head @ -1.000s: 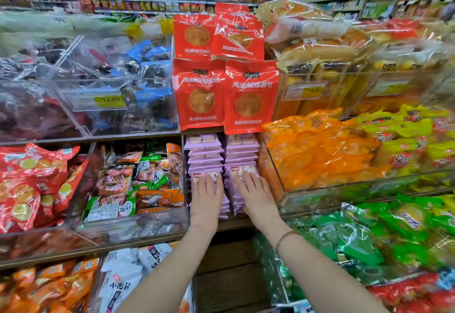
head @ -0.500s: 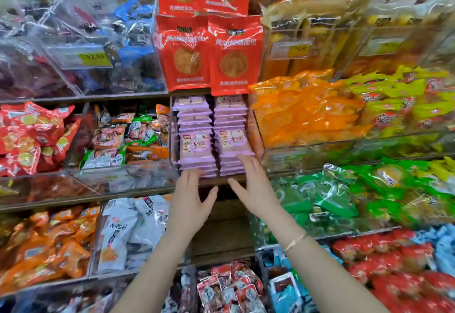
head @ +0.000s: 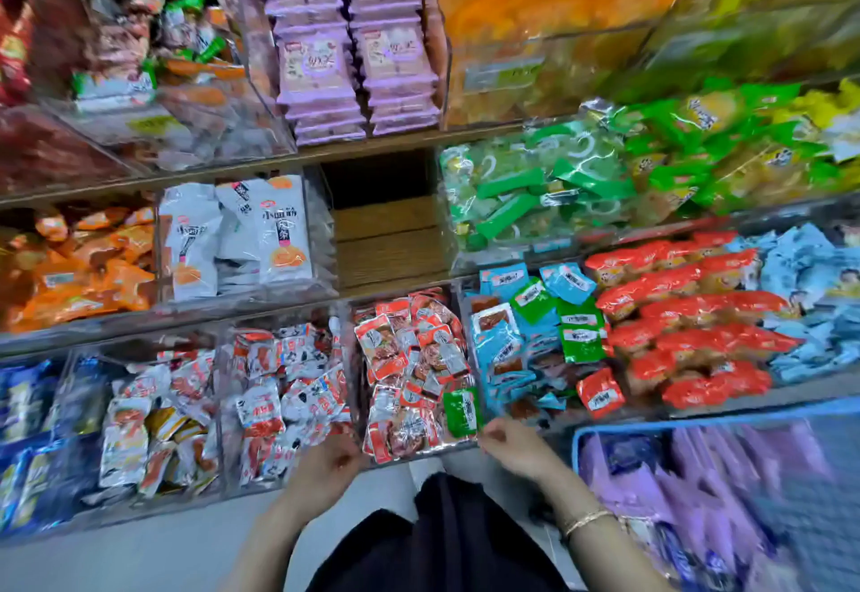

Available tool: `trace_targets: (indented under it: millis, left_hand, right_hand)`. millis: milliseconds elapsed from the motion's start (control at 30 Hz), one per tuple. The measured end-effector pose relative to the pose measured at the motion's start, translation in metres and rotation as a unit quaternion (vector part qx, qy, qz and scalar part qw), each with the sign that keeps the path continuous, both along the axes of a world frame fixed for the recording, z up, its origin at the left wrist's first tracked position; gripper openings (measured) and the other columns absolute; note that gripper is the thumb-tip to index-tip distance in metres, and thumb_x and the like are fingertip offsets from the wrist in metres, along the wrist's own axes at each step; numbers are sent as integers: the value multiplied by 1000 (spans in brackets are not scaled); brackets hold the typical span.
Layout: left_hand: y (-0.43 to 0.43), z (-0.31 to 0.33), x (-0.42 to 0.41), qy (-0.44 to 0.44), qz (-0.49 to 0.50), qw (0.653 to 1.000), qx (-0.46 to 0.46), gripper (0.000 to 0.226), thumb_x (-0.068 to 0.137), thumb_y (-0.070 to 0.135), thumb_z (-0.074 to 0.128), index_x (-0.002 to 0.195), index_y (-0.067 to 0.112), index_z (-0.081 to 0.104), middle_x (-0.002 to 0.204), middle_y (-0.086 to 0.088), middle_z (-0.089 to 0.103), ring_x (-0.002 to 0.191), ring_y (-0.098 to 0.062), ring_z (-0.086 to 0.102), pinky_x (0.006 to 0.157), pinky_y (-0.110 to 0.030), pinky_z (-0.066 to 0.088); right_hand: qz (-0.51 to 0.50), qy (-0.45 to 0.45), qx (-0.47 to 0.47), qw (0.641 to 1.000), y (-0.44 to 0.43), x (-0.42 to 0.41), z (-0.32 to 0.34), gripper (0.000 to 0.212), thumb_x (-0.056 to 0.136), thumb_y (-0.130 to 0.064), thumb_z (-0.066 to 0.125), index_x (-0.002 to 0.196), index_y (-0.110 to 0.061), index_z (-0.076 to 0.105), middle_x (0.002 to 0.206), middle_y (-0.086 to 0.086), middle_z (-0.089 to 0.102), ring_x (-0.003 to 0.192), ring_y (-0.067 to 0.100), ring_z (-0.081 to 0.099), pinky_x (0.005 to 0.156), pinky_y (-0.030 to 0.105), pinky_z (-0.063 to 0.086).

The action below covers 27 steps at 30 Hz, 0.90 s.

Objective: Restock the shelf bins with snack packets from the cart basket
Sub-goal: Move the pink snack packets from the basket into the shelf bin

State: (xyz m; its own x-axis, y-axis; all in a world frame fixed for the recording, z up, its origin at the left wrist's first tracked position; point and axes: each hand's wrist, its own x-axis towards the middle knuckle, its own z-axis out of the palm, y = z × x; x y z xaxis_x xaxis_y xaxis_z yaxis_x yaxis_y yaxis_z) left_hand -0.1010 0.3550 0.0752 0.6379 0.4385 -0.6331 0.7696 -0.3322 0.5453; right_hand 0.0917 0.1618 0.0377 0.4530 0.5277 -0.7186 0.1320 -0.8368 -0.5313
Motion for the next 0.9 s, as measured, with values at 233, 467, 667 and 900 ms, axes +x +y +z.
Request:
trace_targets:
  millis: [233,467,667,900]
  left_hand:
    - [-53,-34,-48,90,-65,994,2,14,94,34,54,96,21,52,104,-2,59,101,-18,56,84,-22,39]
    - [-127,-44,-65,93,-117,989,-22,21,96,32,52,109,16,55,108,0,59,95,-14,53,72,-19,37]
    - [-179,-50,-56,78,-116,987,-73,18,94,26,57,104,12,57,105,-4,61,90,-17,57,73,-20,38]
    - [-248,-61,3,63,-123,987,-85,13,95,24,56,103,15,56,103,-3,60,93,-15,57,72,-20,36]
  right_hand:
    - [-27,-22,-60,998,-90,-66,-19,26,94,-21,49,71,-15,59,95,18,61,85,17,54,75,30,39]
    - [-202,22,-28,979,-188,-118,-19,5,90,-5,53,88,-9,55,83,11,53,79,17,49,75,29,44]
    - [-349,42,-24,936,-258,-126,-18,24,90,-1,51,70,-12,48,65,5,49,54,13,44,45,12,34]
    - [-381,11,-43,924,-340,-77,-29,23,90,-5,51,68,-13,51,69,7,51,64,19,47,52,17,33]
